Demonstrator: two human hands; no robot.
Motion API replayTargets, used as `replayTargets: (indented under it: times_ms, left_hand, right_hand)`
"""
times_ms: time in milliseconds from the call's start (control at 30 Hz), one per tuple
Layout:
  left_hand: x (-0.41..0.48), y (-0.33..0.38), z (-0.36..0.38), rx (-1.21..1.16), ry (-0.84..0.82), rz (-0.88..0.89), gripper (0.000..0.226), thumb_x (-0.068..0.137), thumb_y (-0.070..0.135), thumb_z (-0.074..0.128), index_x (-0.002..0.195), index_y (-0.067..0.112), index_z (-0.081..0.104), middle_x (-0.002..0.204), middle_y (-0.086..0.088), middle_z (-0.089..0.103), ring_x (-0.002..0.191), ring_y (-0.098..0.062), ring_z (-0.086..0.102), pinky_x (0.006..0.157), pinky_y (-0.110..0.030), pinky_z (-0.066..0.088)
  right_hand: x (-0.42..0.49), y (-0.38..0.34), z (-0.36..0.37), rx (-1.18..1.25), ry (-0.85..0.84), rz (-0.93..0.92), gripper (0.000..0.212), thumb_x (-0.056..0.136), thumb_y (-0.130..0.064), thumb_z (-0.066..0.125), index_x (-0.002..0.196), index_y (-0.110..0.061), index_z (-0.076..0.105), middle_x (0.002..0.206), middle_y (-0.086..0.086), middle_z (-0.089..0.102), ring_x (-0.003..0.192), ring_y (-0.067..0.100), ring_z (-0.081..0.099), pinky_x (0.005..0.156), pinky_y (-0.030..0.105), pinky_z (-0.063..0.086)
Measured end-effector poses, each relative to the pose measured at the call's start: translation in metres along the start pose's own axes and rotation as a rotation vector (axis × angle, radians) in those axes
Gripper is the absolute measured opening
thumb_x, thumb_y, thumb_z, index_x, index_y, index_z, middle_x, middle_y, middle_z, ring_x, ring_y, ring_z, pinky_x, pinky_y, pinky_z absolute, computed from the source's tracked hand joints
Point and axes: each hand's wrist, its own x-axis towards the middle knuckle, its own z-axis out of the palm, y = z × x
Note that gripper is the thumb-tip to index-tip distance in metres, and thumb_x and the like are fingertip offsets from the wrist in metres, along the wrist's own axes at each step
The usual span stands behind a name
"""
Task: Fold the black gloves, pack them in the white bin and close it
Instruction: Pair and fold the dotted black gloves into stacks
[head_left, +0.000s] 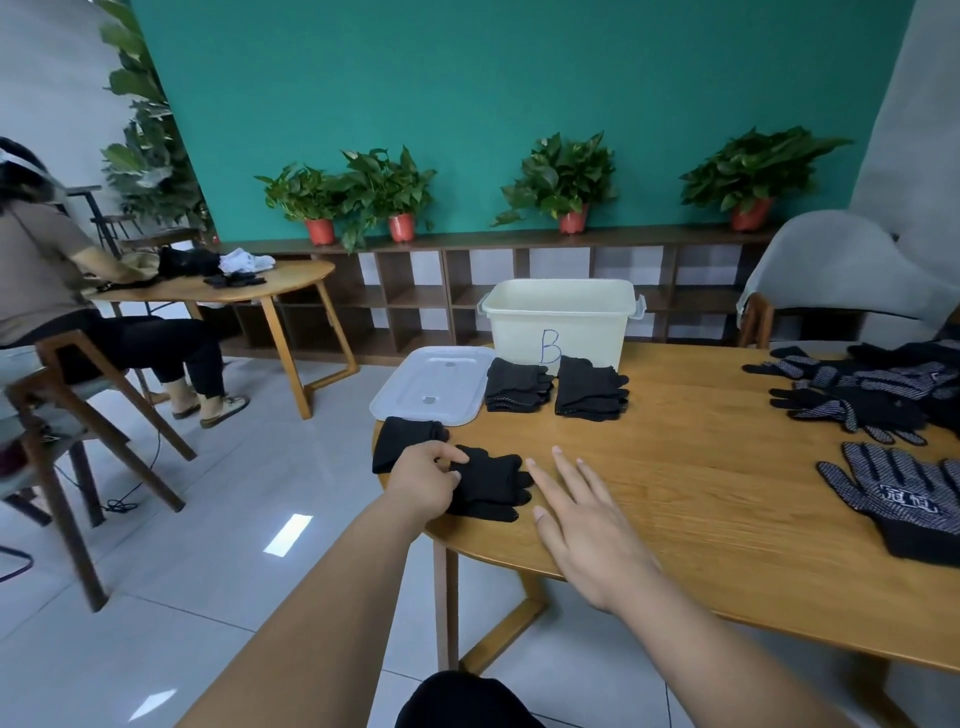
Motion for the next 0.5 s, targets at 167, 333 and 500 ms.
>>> replayTargets:
  times_ms: [167,333,500]
  left_hand:
    - [0.006,-0.003,-0.015,0.007,0.041,0.063,0.029,0.104,0.008,0.063,0.125,0.024,0.075,0.130,0.004,0.070,0.124,-0.021,0.063,0.110,-0.040,0.052]
    - [0.021,0.008,-0.034,-0.034,0.189,0.142,0.033,0.103,0.004,0.063,0.125,0.026,0.074,0.123,0.005,0.061,0.113,-0.020,0.060,0.090,-0.029,0.060]
    - [0.044,0.004,-0.051,-0.079,0.231,0.022,0.038,0.105,0.006,0.060,0.138,0.025,0.067,0.133,-0.001,0.058,0.108,-0.020,0.057,0.082,-0.026,0.057]
  right_hand:
    - [-0.001,-0.001,0.000,0.006,-0.004,0.014,0.057,0.108,-0.060,0.013,0.161,-0.054,-0.006,0.170,-0.020,-0.022,0.159,0.013,-0.018,0.131,0.047,0.010]
    - [-0.001,-0.003,-0.001,-0.003,-0.020,0.023,0.058,0.108,-0.060,0.014,0.164,-0.050,-0.001,0.171,-0.018,-0.020,0.160,0.014,-0.014,0.131,0.046,0.011]
    - [-0.002,-0.003,-0.001,-0.011,-0.043,0.033,0.059,0.108,-0.062,0.014,0.164,-0.049,0.003,0.172,-0.018,-0.017,0.160,0.015,-0.009,0.129,0.044,0.011]
